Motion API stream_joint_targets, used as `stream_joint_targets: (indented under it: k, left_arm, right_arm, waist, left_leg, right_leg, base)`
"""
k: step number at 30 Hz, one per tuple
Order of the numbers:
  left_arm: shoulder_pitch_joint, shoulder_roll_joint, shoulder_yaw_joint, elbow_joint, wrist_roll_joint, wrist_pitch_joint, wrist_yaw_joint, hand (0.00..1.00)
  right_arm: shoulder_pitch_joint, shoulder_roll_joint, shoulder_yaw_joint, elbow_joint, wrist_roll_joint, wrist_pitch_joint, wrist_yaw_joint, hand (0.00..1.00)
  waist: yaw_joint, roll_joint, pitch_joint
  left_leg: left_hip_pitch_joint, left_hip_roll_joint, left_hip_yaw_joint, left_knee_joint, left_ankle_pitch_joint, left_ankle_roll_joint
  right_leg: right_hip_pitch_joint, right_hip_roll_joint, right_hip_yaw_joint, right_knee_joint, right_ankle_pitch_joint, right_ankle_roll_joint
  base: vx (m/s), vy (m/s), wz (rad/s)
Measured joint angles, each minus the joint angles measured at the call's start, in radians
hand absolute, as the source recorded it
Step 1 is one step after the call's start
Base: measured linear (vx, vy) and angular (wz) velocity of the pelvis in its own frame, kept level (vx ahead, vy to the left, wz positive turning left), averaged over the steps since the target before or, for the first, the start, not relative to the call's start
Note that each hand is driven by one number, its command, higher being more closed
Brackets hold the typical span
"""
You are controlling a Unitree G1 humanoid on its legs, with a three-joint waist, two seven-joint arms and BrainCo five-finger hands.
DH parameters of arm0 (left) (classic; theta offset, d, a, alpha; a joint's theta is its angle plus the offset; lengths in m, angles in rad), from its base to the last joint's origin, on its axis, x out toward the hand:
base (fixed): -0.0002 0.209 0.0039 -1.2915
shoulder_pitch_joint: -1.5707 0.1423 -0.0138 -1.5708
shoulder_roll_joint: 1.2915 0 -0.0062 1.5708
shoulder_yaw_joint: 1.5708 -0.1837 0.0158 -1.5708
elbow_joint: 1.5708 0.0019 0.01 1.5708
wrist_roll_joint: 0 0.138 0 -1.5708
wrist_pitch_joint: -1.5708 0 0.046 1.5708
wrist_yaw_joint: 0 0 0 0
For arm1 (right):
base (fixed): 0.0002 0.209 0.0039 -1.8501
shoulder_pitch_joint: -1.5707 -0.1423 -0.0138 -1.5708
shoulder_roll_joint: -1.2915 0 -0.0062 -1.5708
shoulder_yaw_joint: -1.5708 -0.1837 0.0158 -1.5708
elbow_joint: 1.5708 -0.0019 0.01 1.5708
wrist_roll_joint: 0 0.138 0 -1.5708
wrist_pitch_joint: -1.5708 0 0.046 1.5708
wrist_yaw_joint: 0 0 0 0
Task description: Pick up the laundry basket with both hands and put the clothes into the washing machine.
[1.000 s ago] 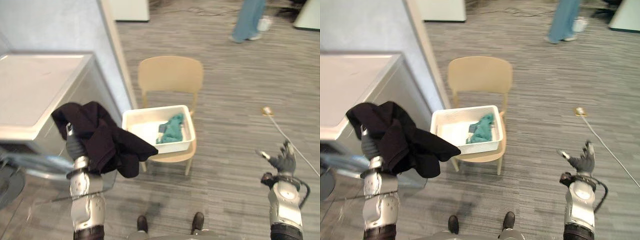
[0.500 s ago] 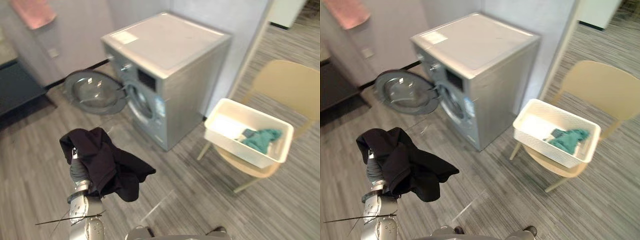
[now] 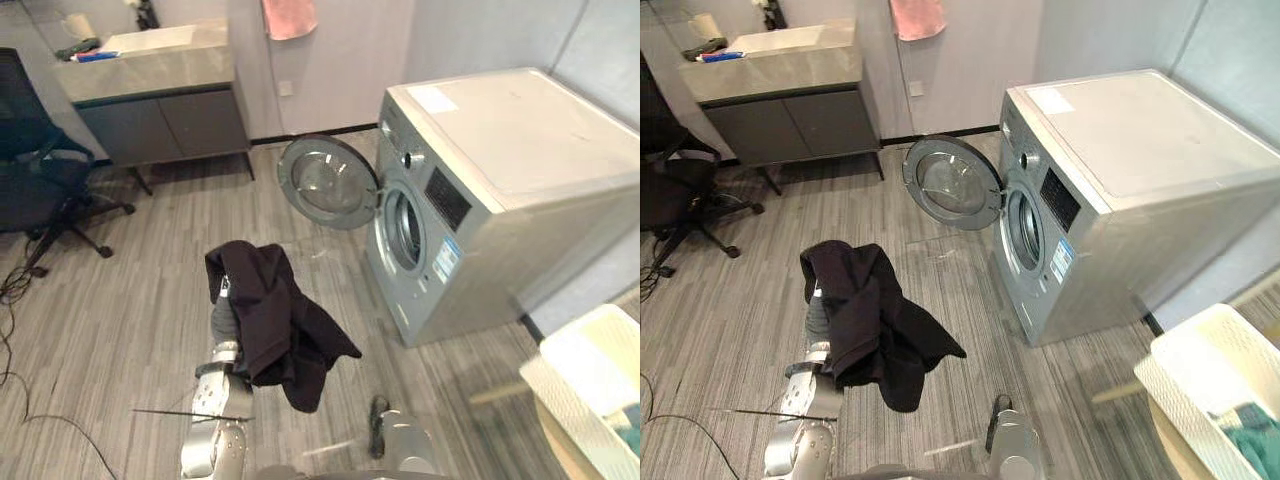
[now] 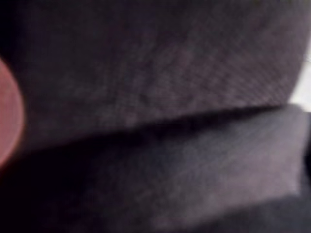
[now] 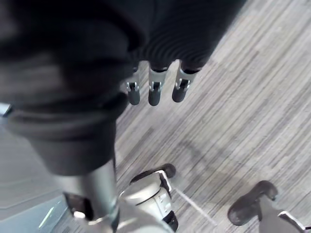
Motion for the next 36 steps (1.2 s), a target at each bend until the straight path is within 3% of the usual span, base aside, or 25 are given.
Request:
stream_joint_targets:
  k: [2,3,4,5,6,7,8,10,12,15,16,17,18,19,20,21,23,25,26,28,30,31,33,35,36]
  left_arm:
    - [0.012,-0.018,-0.001,0.001,0.001,-0.001,0.001,1.0]
    - [0.005,-0.044,0.003,-0.001,0.0,-0.001,0.003,1.0]
    - [0.011,-0.052,0.002,-0.005,-0.002,-0.001,0.004,1.0]
    - [0.035,-0.048,0.013,-0.013,-0.016,-0.001,0.004,1.0]
    - [0.039,-0.047,0.018,-0.014,-0.02,-0.001,0.004,1.0]
    - [0.058,-0.046,0.038,-0.013,-0.021,0.0,0.011,1.0]
    - [0.068,-0.043,0.052,-0.009,-0.021,0.0,0.038,1.0]
    - [0.071,-0.043,0.061,-0.009,-0.022,0.0,0.05,1.0]
    - [0.072,-0.043,0.081,-0.009,-0.022,0.0,0.055,1.0]
    - [0.073,-0.039,0.103,-0.002,-0.021,0.0,0.066,1.0]
    - [0.067,-0.038,0.106,0.012,-0.021,0.0,0.066,1.0]
    - [0.06,-0.038,0.105,0.027,-0.02,0.0,0.067,1.0]
    - [0.061,-0.038,0.104,0.029,-0.02,0.0,0.069,1.0]
    - [0.066,-0.043,0.101,0.027,-0.02,-0.001,0.07,1.0]
    - [0.066,-0.043,0.102,0.028,-0.02,-0.005,0.07,1.0]
    - [0.033,-0.016,0.13,0.041,-0.019,-0.003,0.086,1.0]
    - [0.004,-0.009,0.131,0.041,-0.019,-0.009,0.089,1.0]
    - [0.019,-0.013,0.105,0.04,-0.019,-0.009,0.089,1.0]
    - [0.019,-0.011,0.097,0.036,-0.019,-0.009,0.086,1.0]
    - [0.032,-0.014,0.069,0.023,-0.019,-0.011,0.071,1.0]
    - [0.051,-0.012,0.068,0.029,-0.019,-0.006,0.064,1.0]
    - [0.071,-0.011,0.069,0.028,-0.019,-0.005,0.063,1.0]
    - [0.105,-0.021,0.084,0.027,-0.019,0.001,0.063,1.0]
    - [0.131,-0.037,0.106,0.026,-0.019,0.002,0.059,1.0]
    - [0.139,-0.04,0.134,0.03,-0.02,0.005,0.055,1.0]
  right_arm:
    - [0.004,-0.01,0.018,-0.025,-0.002,0.0,0.003,0.0]
    - [-0.003,-0.017,0.025,-0.034,-0.01,-0.003,0.003,0.0]
    - [-0.002,-0.019,0.028,-0.036,-0.021,-0.002,0.004,0.0]
    - [0.008,-0.025,0.051,-0.052,-0.037,-0.002,0.003,0.0]
    - [0.009,-0.027,0.057,-0.055,-0.039,-0.002,0.002,0.0]
    - [0.005,-0.037,0.072,-0.057,-0.039,-0.003,-0.001,0.0]
    - [-0.004,-0.046,0.1,-0.058,-0.04,-0.004,-0.004,0.0]
    - [-0.018,-0.052,0.118,-0.053,-0.045,-0.002,-0.008,0.0]
    - [-0.03,-0.054,0.133,-0.043,-0.073,-0.002,-0.021,0.0]
    - [-0.052,-0.063,0.191,-0.028,-0.095,-0.003,-0.023,0.0]
    - [-0.057,-0.064,0.209,-0.028,-0.109,-0.004,-0.023,0.0]
    - [-0.053,-0.063,0.22,-0.027,-0.119,-0.005,-0.022,0.0]
    - [-0.048,-0.065,0.226,-0.027,-0.122,-0.006,-0.022,0.0]
    - [-0.03,-0.076,0.231,-0.034,-0.13,-0.012,-0.018,0.0]
    - [-0.032,-0.087,0.235,-0.027,-0.138,-0.016,-0.018,0.0]
    - [-0.037,-0.055,0.279,-0.044,-0.15,-0.022,-0.015,0.0]
    - [-0.049,-0.046,0.312,-0.06,-0.153,-0.029,-0.015,0.0]
    - [-0.062,-0.045,0.33,-0.07,-0.153,-0.042,-0.015,0.0]
    - [-0.064,-0.043,0.33,-0.073,-0.153,-0.043,-0.015,0.0]
    - [-0.068,-0.037,0.333,-0.075,-0.154,-0.043,-0.013,0.0]
    - [-0.078,-0.034,0.342,-0.086,-0.154,-0.042,-0.006,0.0]
    - [-0.079,-0.023,0.345,-0.095,-0.151,-0.039,0.002,0.0]
    - [-0.089,-0.032,0.382,-0.097,-0.152,-0.039,0.006,0.0]
    - [-0.099,-0.049,0.41,-0.089,-0.157,-0.035,0.007,0.0]
    - [-0.113,-0.043,0.41,-0.083,-0.158,-0.035,0.007,0.0]
  waist:
    - [0.003,0.036,-0.009]
    - [-0.005,0.06,-0.003]
    - [-0.002,0.063,0.001]
    - [0.025,0.065,0.004]
    - [0.034,0.067,0.005]
    - [0.058,0.063,0.007]
    - [0.06,0.06,0.007]
    - [0.06,0.041,0.013]
    - [0.065,0.03,0.019]
    - [0.08,0.009,0.029]
    - [0.078,0.001,0.033]
    - [0.078,-0.007,0.035]
    - [0.078,-0.004,0.034]
    - [0.084,0.027,0.024]
    - [0.093,0.027,0.022]
    - [0.1,-0.042,0.022]
    - [0.118,-0.067,0.03]
    - [0.129,-0.049,0.032]
    - [0.129,-0.043,0.033]
    - [0.138,-0.025,0.03]
    - [0.134,-0.028,0.03]
    - [0.134,-0.05,0.024]
    - [0.13,-0.041,0.022]
    - [0.14,-0.02,0.011]
    - [0.135,-0.022,0.008]
  left_leg:
    - [0.043,0.063,0.004,0.015,-0.021,-0.038]
    - [-0.039,0.133,0.046,0.305,0.002,-0.066]
    - [-0.079,0.175,0.064,0.431,0.044,-0.072]
    - [-0.17,0.279,0.1,0.72,0.206,-0.035]
    - [-0.184,0.3,0.108,0.776,0.225,-0.032]
    - [-0.242,0.356,0.143,0.95,0.223,-0.024]
    - [-0.306,0.377,0.187,1.047,0.203,0.003]
    - [-0.367,0.37,0.257,1.026,0.173,0.039]
    - [-0.412,0.343,0.282,0.912,0.153,0.05]
    - [-0.442,0.229,0.232,0.594,0.114,0.041]
    - [-0.456,0.159,0.173,0.434,0.118,0.035]
    - [-0.46,0.096,0.1,0.266,0.152,0.003]
    - [-0.454,0.07,0.054,0.168,0.198,-0.007]
    - [-0.416,0.062,-0.042,-0.017,0.388,0.004]
    - [-0.413,0.065,-0.064,-0.009,0.432,-0.084]
    - [-0.433,0.035,-0.065,0.068,0.377,-0.056]
    - [-0.483,0.026,-0.163,0.19,0.331,-0.064]
    - [-0.475,0.057,-0.21,0.311,0.218,-0.088]
    - [-0.476,0.064,-0.208,0.339,0.191,-0.099]
    - [-0.451,0.106,-0.133,0.379,0.068,-0.104]
    - [-0.423,0.112,-0.044,0.374,0.034,-0.081]
    - [-0.386,0.111,0.043,0.369,0.017,-0.06]
    - [-0.309,0.112,0.186,0.356,-0.011,-0.028]
    - [-0.238,0.141,0.323,0.294,-0.013,-0.014]
    - [-0.217,0.154,0.367,0.273,-0.006,-0.011]
  right_leg:
    - [0.025,0.041,-0.054,0.036,-0.053,-0.03]
    - [0.07,0.093,-0.076,0.042,-0.104,-0.052]
    - [0.094,0.118,-0.077,0.041,-0.123,-0.051]
    - [0.156,0.193,-0.038,0.039,-0.165,-0.079]
    - [0.168,0.208,-0.025,0.039,-0.172,-0.085]
    - [0.203,0.248,0.019,0.035,-0.188,-0.112]
    - [0.26,0.269,0.064,-0.008,-0.196,-0.123]
    - [0.331,0.269,0.126,-0.086,-0.186,-0.129]
    - [0.405,0.268,0.187,-0.171,-0.172,-0.118]
    - [0.482,0.234,0.272,-0.225,-0.177,-0.07]
    - [0.506,0.211,0.275,-0.225,-0.187,-0.047]
    - [0.529,0.185,0.275,-0.215,-0.209,-0.009]
    - [0.536,0.178,0.275,-0.204,-0.223,0.014]
    - [0.541,0.183,0.281,-0.165,-0.261,0.066]
    - [0.546,0.18,0.284,-0.138,-0.294,0.08]
    - [0.511,0.123,0.283,-0.1,-0.303,0.078]
    - [0.489,0.118,0.314,-0.102,-0.268,0.071]
    - [0.51,0.128,0.394,-0.133,-0.22,0.082]
    - [0.509,0.128,0.413,-0.13,-0.216,0.08]
    - [0.446,0.121,0.484,-0.045,-0.228,0.1]
    - [0.347,0.076,0.458,0.093,-0.231,0.106]
    - [0.28,0.002,0.371,0.192,-0.216,0.098]
    - [0.242,-0.145,0.141,0.236,-0.171,0.063]
    - [0.249,-0.23,-0.097,0.195,-0.155,0.036]
    - [0.245,-0.23,-0.188,0.193,-0.159,0.042]
  base:
    - [0.61,-0.332,0.18]
    - [0.45,-0.232,0.04]
    - [0.62,-0.355,-0.49]
    - [0.39,-0.235,-0.74]
    - [0.49,-0.237,-1.36]
    - [0.51,-0.14,-1.3]
    - [0.62,-0.155,-1.28]
    - [0.59,-0.07,-0.81]
    - [0.49,0.022,-0.8]
    - [0.46,0.147,-0.92]
    - [0.46,0.225,-0.62]
    - [0.46,0.245,-0.55]
    - [0.58,0.343,-0.65]
    - [0.4,0.243,-0.71]
    - [0.54,0.333,-0.93]
    - [0.29,0.192,-0.78]
    - [0.3,0.172,-1.01]
    - [0.17,0.153,-1.38]
    - [0.09,0.239,-1.12]
    - [0.04,0.314,-1.43]
    - [0.0,0.27,-1.45]
    - [0.01,0.235,-1.66]
    - [0.02,0.266,-1.72]
    - [0.0,0.241,-1.77]
    - [-0.02,0.121,-1.63]
